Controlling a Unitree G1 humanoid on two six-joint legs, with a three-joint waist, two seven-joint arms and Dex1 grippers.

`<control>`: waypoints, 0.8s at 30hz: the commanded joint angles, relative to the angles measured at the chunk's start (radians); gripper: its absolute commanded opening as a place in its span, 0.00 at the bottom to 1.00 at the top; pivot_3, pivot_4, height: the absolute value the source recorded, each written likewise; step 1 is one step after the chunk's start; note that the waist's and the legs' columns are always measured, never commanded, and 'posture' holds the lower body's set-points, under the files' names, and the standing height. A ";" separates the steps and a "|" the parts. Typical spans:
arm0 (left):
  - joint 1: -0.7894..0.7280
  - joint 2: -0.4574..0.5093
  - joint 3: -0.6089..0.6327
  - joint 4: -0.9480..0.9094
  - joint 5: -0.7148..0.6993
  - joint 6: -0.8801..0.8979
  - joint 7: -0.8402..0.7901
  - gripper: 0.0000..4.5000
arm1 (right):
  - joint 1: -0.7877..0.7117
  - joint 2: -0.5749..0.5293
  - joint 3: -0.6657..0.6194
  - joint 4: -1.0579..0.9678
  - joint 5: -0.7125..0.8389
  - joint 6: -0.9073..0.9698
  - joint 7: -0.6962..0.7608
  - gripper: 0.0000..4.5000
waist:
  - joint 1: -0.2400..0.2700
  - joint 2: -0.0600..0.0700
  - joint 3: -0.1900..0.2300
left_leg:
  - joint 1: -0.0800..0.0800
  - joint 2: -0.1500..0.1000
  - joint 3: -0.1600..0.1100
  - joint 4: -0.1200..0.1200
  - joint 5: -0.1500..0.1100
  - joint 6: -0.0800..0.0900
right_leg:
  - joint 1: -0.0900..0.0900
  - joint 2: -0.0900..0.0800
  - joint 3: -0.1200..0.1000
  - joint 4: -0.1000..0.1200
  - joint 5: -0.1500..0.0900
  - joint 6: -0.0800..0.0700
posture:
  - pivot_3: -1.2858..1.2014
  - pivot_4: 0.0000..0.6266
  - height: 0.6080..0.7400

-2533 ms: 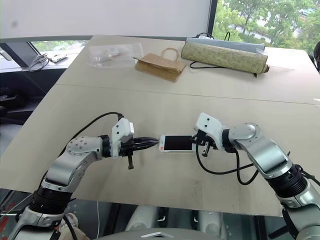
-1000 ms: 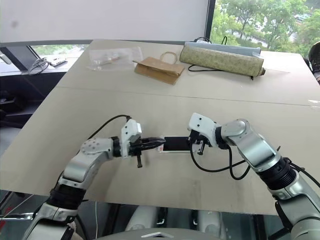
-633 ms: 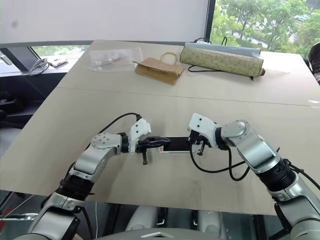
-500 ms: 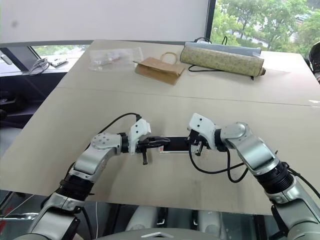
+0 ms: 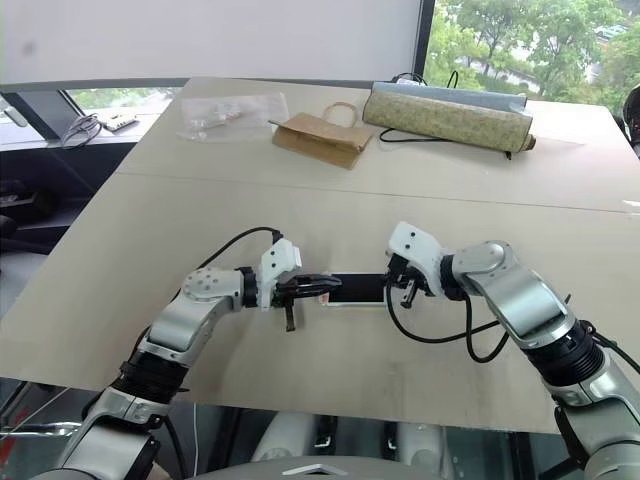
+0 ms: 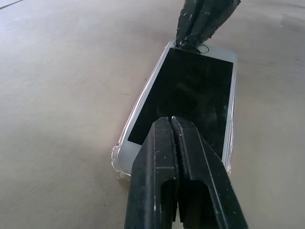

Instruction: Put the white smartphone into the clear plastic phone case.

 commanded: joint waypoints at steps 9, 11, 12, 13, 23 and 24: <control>0.035 -0.006 -0.031 -0.006 0.023 0.018 0.009 0.01 | -0.024 -0.025 0.148 0.165 -0.081 -0.065 0.054 0.00 | -0.001 -0.001 -0.004 | 0.002 0.000 0.000 0.000 0.000 0.000 | 0.002 0.000 0.000 0.000 0.000 0.000 | 0.52 0.24 1.00; 0.036 -0.007 -0.032 -0.008 0.023 0.020 0.012 0.01 | -0.028 -0.025 0.179 0.203 -0.105 -0.083 0.065 0.00 | -0.001 -0.001 -0.007 | 0.003 0.000 0.000 0.000 0.000 0.000 | 0.002 0.000 0.000 0.000 0.000 0.000 | 0.52 0.24 1.00; 0.037 -0.008 -0.033 -0.007 0.023 0.021 0.013 0.01 | -0.031 -0.027 0.201 0.226 -0.127 -0.097 0.068 0.00 | -0.001 -0.001 -0.008 | 0.004 0.000 0.000 0.000 0.000 0.000 | 0.003 0.000 0.000 0.000 0.000 0.000 | 0.52 0.24 1.00; 0.036 -0.008 -0.034 -0.006 0.024 0.021 0.014 0.01 | -0.033 -0.023 0.212 0.247 -0.135 -0.097 0.070 0.00 | -0.001 -0.001 -0.009 | 0.005 0.000 0.000 0.000 0.000 0.000 | 0.004 0.000 0.000 0.000 -0.001 0.001 | 0.52 0.24 1.00; 0.054 -0.014 -0.033 -0.019 0.024 0.031 0.024 0.01 | -0.035 -0.032 0.235 0.150 -0.113 0.064 0.092 0.00 | 0.000 0.001 -0.016 | 0.016 0.000 0.000 -0.005 -0.003 -0.004 | 0.013 -0.003 0.000 -0.004 -0.005 0.000 | 0.52 0.24 1.00; 0.055 -0.014 -0.033 -0.020 0.024 0.031 0.024 0.01 | -0.038 -0.039 0.243 0.144 -0.117 0.075 0.094 0.00 | 0.001 0.002 -0.017 | 0.016 0.000 0.000 -0.006 -0.003 -0.004 | 0.013 -0.004 0.000 -0.005 -0.005 0.000 | 0.52 0.24 1.00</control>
